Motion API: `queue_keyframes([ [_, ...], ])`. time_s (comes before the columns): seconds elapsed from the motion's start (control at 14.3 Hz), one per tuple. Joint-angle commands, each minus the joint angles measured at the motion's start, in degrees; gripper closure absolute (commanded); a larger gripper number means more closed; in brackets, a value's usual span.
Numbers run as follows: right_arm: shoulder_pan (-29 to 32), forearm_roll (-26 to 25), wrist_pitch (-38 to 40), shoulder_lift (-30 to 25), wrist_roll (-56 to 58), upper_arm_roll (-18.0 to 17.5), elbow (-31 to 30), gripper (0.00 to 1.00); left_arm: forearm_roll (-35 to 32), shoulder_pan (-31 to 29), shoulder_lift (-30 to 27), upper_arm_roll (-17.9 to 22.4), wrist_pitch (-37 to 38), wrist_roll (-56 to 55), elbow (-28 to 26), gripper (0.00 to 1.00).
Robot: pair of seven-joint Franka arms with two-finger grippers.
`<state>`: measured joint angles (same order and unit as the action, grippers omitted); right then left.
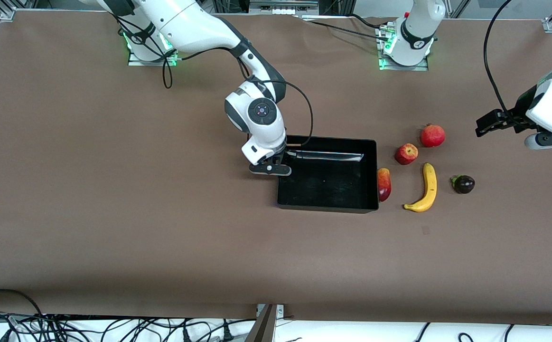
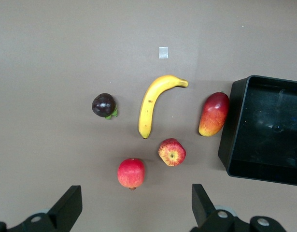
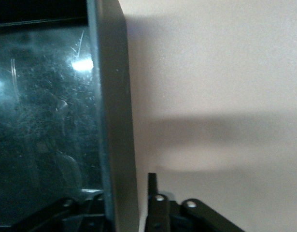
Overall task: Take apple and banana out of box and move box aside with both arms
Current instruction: 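Slide the black box with the right gripper away from the fruits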
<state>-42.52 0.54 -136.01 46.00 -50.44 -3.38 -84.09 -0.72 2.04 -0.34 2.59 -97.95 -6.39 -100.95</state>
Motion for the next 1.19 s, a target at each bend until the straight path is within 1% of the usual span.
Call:
queue_keyframes([
  [0.0,-0.37,-0.54,0.84,-0.03,0.69,0.74,1.20,1.00,-1.12,0.33,-1.07,-0.13,0.83,-0.91,-0.12,0.00],
  [0.21,0.94,-0.80,2.84,-1.87,2.27,1.53,1.20,1.00,-1.12,0.42,-1.07,-0.22,0.83,-1.78,0.05,0.00],
  [0.35,3.31,-0.45,6.53,-4.50,8.14,1.53,1.12,1.00,-1.12,0.42,-0.89,-0.57,0.83,-2.14,0.05,0.00],
  [0.63,11.04,-0.19,14.18,-9.60,21.49,1.53,0.15,1.00,-1.12,0.33,-0.89,-0.66,1.10,-2.14,0.05,0.00],
  [0.7,12.97,-0.10,14.89,-10.92,24.57,1.53,-0.72,1.00,-1.12,0.42,-0.89,-0.66,1.10,-2.14,0.05,0.00],
  [0.91,20.87,0.08,14.99,-15.57,34.68,1.53,-7.03,1.00,-1.12,0.42,-0.72,-2.33,1.10,-3.62,0.49,0.00],
  [1.12,28.43,0.16,13.59,-19.70,41.37,1.53,-14.50,1.00,-2.26,0.42,-0.72,-3.39,1.10,-5.74,0.49,0.00],
])
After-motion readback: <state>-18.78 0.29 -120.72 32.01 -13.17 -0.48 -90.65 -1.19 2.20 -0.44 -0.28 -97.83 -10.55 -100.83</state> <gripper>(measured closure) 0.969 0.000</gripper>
